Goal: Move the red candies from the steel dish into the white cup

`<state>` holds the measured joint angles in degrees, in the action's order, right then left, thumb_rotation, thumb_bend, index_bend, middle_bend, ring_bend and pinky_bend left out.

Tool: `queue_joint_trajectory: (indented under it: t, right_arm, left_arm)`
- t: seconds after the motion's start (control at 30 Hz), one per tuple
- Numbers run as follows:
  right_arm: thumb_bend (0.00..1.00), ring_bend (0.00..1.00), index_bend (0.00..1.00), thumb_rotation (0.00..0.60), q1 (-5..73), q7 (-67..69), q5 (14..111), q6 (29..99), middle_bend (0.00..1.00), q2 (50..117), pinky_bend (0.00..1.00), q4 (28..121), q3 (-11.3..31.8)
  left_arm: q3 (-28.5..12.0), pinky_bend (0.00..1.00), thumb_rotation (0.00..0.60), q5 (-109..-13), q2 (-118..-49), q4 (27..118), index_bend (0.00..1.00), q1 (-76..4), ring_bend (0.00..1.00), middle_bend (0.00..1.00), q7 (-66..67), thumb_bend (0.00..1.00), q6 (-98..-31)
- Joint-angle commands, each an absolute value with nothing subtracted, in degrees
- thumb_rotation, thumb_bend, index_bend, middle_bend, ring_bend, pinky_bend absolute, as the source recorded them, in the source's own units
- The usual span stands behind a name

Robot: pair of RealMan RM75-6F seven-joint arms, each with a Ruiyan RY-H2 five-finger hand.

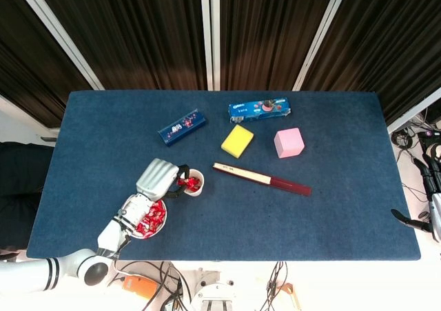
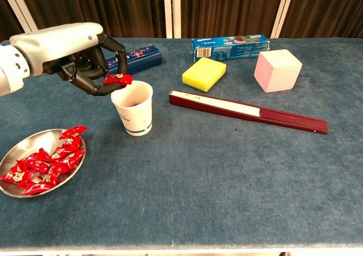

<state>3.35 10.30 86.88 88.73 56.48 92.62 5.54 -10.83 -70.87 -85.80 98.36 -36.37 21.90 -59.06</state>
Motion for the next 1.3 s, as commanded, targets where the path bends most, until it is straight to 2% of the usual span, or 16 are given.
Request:
queue_joint_trajectory:
  t: [0.03, 0.27, 0.53, 0.7, 0.93, 1.3]
  right_arm:
    - [0.12, 0.00, 0.00, 0.600, 3.4, 10.4, 86.8, 88.6, 0.01, 56.6, 0.00, 92.5, 5.6]
    - [0.12, 0.00, 0.00, 0.600, 3.6, 10.3, 87.3, 88.8, 0.01, 56.5, 0.00, 92.7, 5.7]
    - [0.12, 0.00, 0.00, 0.600, 3.8, 9.9, 87.9, 89.0, 0.01, 56.5, 0.00, 93.2, 5.8]
    - [0.12, 0.00, 0.00, 0.600, 3.9, 9.2, 88.4, 89.1, 0.01, 56.4, 0.00, 93.8, 5.7]
    - [0.12, 0.00, 0.00, 0.600, 3.8, 8.5, 88.5, 89.2, 0.01, 56.2, 0.00, 94.6, 5.6]
    - [0.12, 0.00, 0.00, 0.600, 3.7, 8.6, 88.0, 89.0, 0.01, 56.1, 0.00, 94.5, 5.6]
  left_arm:
    - [-10.4, 0.83, 0.600, -70.5, -86.1, 98.5, 0.38, -36.0, 0.88, 0.94, 22.4, 0.20, -60.6]
    - [-7.7, 0.83, 0.600, -75.0, -82.7, 101.2, 0.36, -32.1, 0.88, 0.93, 20.2, 0.18, -66.9]
    - [-1.5, 0.83, 0.600, -81.1, -79.6, 100.1, 0.38, -24.9, 0.88, 0.93, 13.5, 0.23, -74.2]
    - [-0.3, 0.83, 0.600, -80.1, -82.1, 96.3, 0.39, -23.9, 0.88, 0.93, 11.4, 0.22, -72.5]
    - [-1.3, 0.83, 0.600, -76.6, -87.3, 91.1, 0.40, -25.7, 0.88, 0.93, 16.0, 0.21, -67.7]
    - [-2.6, 0.83, 0.600, -73.6, -89.5, 88.5, 0.42, -26.4, 0.88, 0.93, 18.0, 0.20, -65.4]
